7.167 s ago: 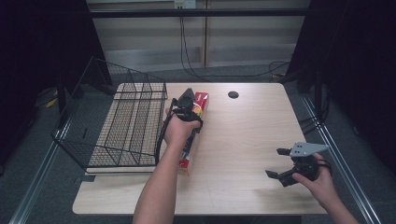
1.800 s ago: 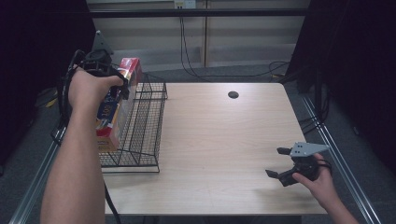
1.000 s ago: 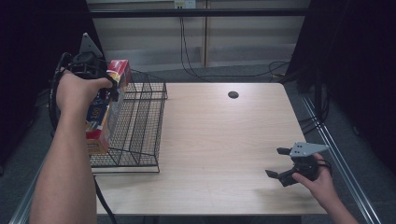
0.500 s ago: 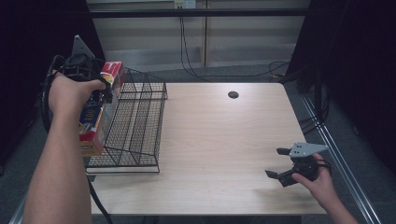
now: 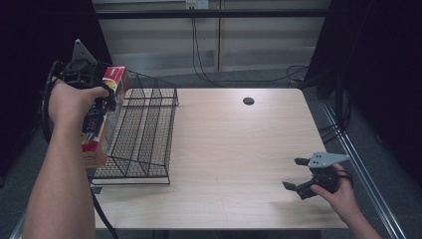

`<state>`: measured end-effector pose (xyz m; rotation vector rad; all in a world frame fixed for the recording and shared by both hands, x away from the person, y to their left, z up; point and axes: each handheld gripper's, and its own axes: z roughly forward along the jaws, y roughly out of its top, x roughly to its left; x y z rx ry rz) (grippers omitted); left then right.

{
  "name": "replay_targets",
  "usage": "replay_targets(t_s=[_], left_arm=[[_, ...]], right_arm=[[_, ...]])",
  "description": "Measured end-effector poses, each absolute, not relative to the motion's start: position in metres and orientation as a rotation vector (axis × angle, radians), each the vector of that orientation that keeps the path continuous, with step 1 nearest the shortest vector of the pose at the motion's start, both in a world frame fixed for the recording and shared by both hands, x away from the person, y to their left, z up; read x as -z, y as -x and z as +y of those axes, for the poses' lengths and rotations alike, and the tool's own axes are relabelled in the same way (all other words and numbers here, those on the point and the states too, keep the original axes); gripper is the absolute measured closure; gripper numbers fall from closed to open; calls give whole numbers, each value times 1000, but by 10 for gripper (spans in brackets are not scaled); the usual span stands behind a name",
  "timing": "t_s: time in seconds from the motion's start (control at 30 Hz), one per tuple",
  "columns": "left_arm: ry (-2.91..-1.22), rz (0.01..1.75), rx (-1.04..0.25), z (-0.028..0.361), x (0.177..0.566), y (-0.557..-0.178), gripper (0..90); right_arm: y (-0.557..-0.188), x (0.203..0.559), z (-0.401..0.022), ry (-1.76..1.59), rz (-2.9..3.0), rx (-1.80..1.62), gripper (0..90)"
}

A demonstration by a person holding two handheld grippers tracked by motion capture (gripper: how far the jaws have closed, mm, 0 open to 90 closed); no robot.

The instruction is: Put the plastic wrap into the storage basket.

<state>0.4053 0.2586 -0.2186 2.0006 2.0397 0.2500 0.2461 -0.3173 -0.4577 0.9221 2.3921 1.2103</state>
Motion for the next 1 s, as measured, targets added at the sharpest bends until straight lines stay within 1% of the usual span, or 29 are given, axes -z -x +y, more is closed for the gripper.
replay_targets(t_s=[0.43,1.0], left_arm=[[-1979,2080,-242,263,238,-407,445],[-2000,2105,-223,272,261,-411,444]], right_arm=[[-246,458,-317,-921,2391,-1210,37],[-247,458,-317,-919,2397,-1209,37]])
